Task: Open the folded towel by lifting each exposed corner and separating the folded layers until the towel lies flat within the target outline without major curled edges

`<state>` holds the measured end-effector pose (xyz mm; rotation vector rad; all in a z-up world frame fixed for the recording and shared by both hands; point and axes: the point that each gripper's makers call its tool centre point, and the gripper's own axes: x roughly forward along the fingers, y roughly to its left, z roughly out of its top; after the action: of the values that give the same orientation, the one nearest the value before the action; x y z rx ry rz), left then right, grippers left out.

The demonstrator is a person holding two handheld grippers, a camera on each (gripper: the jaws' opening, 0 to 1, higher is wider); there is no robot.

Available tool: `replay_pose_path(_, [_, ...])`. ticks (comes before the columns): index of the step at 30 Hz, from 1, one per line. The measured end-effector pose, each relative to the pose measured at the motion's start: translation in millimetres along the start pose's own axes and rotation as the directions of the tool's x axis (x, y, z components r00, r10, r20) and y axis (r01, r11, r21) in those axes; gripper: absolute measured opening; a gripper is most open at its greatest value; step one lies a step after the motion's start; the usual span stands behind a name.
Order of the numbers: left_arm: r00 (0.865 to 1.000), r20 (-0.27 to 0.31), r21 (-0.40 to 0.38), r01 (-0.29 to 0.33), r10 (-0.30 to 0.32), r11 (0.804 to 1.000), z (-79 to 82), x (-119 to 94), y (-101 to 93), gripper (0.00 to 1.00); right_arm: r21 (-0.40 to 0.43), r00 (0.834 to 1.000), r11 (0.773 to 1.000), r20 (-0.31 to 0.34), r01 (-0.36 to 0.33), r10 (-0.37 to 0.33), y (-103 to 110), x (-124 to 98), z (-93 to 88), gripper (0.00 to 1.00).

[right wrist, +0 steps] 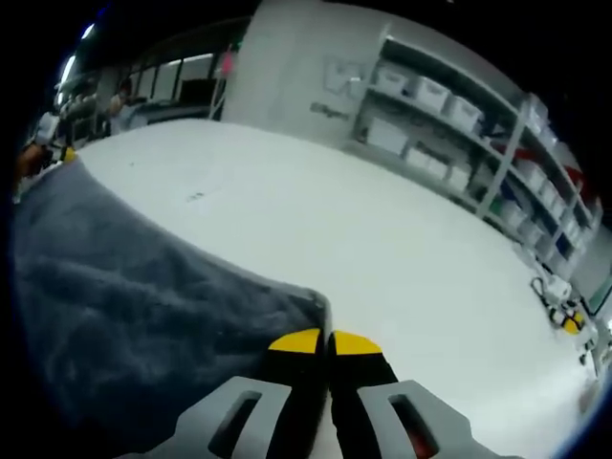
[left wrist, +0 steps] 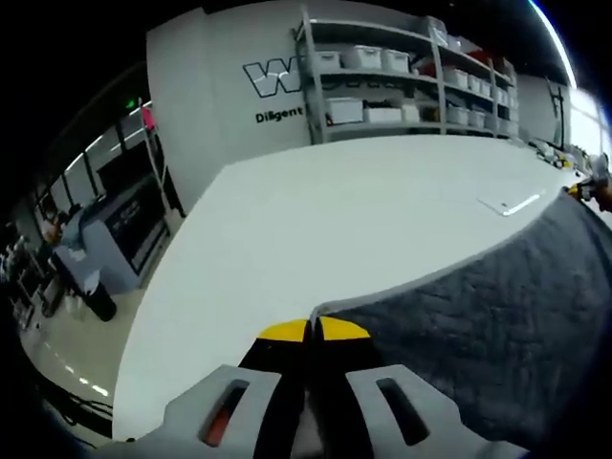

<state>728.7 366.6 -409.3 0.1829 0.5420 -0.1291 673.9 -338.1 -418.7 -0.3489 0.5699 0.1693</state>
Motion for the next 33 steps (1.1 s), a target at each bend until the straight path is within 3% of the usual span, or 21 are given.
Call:
replay_pose_path(4, [1.000,-0.015,-0.026,-0.004,0.003,1.000,4.5,0.6,1.1,0.06,0.011,1.000,1.000,-0.002,0.000,0.000,-1.1,0.2,0.4,0.01])
replay_pose_path(5, [0.999,0.000,0.002,-0.040,0.040,0.999,11.0,-4.0,3.4,0.15,-0.004,1.000,1.000,0.009,0.015,-0.015,-2.8,-2.2,4.5,0.07])
replay_pose_path(6, [0.998,0.035,0.018,-0.054,0.053,0.998,19.3,-6.0,3.0,0.31,0.002,0.999,1.000,0.034,0.020,-0.020,-4.3,-4.6,12.1,0.21])
replay_pose_path(7, [0.994,0.100,0.033,-0.042,0.039,0.999,34.5,-11.2,-4.4,0.39,0.017,0.998,1.000,0.060,0.021,-0.022,-4.9,-6.5,18.8,0.32])
replay_pose_path(9, [0.980,0.196,0.008,0.018,-0.020,1.000,62.0,-28.3,-24.8,0.42,0.053,0.994,0.998,0.103,0.038,-0.043,-11.3,-15.7,33.5,0.57])
replay_pose_path(11, [0.976,0.217,0.016,0.011,-0.014,1.000,75.2,-41.8,-32.9,0.47,0.028,0.991,0.997,0.119,0.065,-0.068,-17.5,-25.4,42.3,0.68])
replay_pose_path(14, [0.966,0.254,0.067,0.025,-0.041,0.997,91.6,-56.3,-49.5,0.84,0.048,0.982,0.993,0.154,0.106,-0.112,-26.2,-46.1,54.6,0.84])
replay_pose_path(15, [0.963,0.263,0.073,0.048,-0.066,0.996,87.9,-70.0,-69.3,0.97,0.068,0.979,0.992,0.169,0.107,-0.118,-26.8,-53.6,58.2,0.93])
replay_pose_path(16, [0.962,0.257,0.075,0.076,-0.093,0.994,83.5,-81.7,-84.9,0.99,0.092,0.976,0.990,0.184,0.104,-0.120,-26.6,-61.1,61.5,0.99])
replay_pose_path(18, [0.969,0.218,0.090,0.098,-0.115,0.991,79.3,-95.2,-91.7,0.94,0.110,0.973,0.989,0.195,0.102,-0.122,-25.6,-78.6,63.0,1.00])
replay_pose_path(20, [0.971,0.195,0.117,0.118,-0.140,0.986,76.3,-110.8,-98.4,0.99,0.131,0.966,0.989,0.236,0.075,-0.105,-20.7,-97.2,67.4,1.00])
replay_pose_path(25, [0.940,0.278,0.135,0.165,-0.197,0.977,77.7,-174.2,-119.1,1.00,0.148,0.947,0.988,0.306,0.050,-0.094,-17.3,-145.3,70.2,1.00])
replay_pose_path(29, [0.906,0.354,0.102,0.211,-0.234,0.972,68.0,-232.1,-131.7,1.00,0.133,0.932,0.990,0.351,0.040,-0.085,-2.9,-197.9,65.0,1.00])
replay_pose_path(33, [0.895,0.378,0.098,0.216,-0.238,0.971,52.7,-271.9,-139.1,1.00,0.127,0.919,0.992,0.387,0.019,-0.067,16.4,-243.9,55.3,1.00])
